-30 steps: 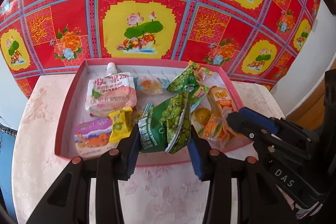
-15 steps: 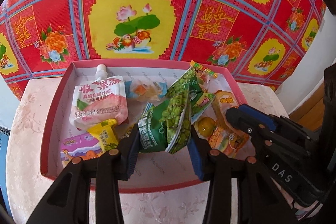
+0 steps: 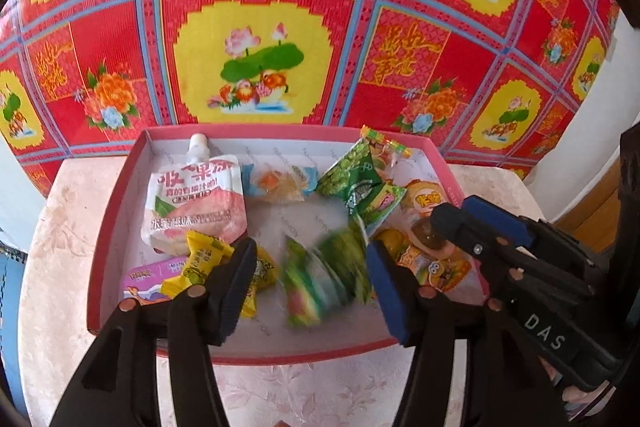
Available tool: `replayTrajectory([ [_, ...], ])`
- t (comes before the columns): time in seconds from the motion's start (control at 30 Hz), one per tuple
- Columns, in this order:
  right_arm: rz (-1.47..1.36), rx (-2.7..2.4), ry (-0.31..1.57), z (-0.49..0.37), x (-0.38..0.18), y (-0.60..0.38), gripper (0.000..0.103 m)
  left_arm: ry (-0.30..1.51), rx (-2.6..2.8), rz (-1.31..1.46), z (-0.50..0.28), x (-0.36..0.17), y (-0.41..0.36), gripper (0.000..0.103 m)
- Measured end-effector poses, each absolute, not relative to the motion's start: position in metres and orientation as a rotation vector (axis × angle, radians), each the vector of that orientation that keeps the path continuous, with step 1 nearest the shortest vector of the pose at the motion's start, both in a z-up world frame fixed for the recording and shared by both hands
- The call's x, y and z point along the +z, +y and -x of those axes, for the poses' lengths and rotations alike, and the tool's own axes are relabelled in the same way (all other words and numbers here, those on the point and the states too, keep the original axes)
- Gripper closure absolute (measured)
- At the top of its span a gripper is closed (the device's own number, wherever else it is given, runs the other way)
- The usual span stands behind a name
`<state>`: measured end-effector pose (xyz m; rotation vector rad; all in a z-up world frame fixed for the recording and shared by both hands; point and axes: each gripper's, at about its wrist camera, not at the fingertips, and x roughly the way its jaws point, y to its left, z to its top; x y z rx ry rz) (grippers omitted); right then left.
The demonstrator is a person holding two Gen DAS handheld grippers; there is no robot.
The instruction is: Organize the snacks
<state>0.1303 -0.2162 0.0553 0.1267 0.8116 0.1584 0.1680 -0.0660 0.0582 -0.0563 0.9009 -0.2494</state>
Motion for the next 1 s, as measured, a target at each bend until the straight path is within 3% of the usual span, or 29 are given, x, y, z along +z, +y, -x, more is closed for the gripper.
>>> replayTrajectory([
  [0.33,-0.102,0.123,0.818,-0.118,0.063,-0.213,0.046,0.884,-0.224,0.059,-0.150,0.072,-0.057,0.042],
  [0.57,-0.103,0.106,0.837,-0.100,0.060,-0.211,0.042,0.846,-0.174,0.028,-0.132,0.077,-0.052,0.028],
  [1.0,-0.096,0.083,0.880,-0.070,0.046,-0.205,0.037,0.886,-0.119,0.027,-0.106,0.064,-0.039,0.024],
])
